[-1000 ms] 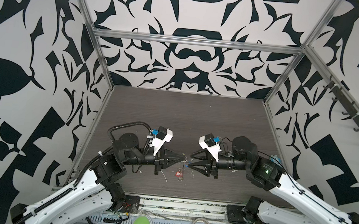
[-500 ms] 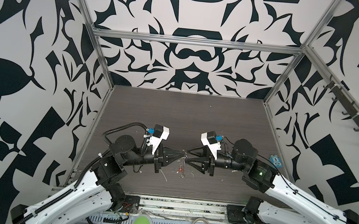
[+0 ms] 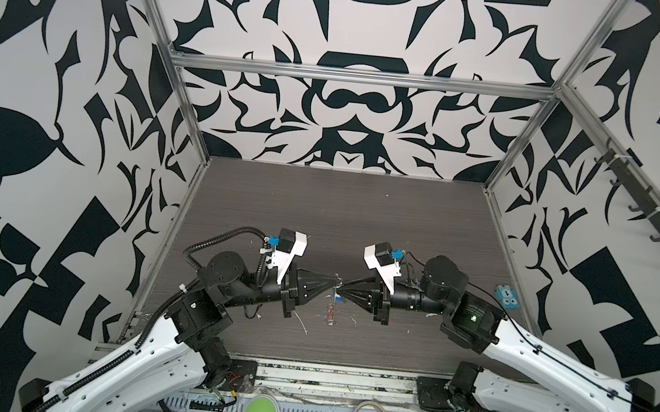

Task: Remove the keys from the keyring

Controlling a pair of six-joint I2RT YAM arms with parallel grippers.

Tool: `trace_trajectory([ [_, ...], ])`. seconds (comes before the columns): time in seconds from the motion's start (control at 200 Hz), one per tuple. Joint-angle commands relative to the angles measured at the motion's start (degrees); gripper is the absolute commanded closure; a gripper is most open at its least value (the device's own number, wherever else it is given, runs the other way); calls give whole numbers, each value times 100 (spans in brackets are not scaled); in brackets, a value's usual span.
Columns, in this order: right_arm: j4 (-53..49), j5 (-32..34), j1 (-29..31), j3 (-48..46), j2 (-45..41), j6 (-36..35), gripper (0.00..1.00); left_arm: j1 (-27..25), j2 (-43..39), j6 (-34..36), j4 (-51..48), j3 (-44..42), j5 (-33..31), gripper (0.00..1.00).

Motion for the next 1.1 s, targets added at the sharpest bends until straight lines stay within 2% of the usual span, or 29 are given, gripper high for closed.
trace_trajectory([
  [0.0, 256, -20, 32, -11, -30, -32, 95, -14, -103, -46, 271, -48, -108, 100],
  [0.055, 239, -20, 40, 5, -21, -37, 100, -14, -119, -59, 295, -62, -147, 100],
  [0.365, -120, -13, 135, 174, 121, -215, 100, -14, -163, -173, 617, -203, -256, 100],
  [0.665, -596, -203, 259, 371, 485, -388, 100, -14, -125, -204, 832, -255, -89, 100],
  [0.895, -818, 118, 259, 367, 390, -382, 100, -14, -250, -182, 622, -268, -67, 100],
  [1.02, -1023, 310, 264, 388, 105, -448, 78, -14, -318, -78, 375, -229, -113, 100],
  [1.095, -1137, 402, 259, 419, -94, -513, 68, -14, -308, -41, 282, -221, -130, 100],
])
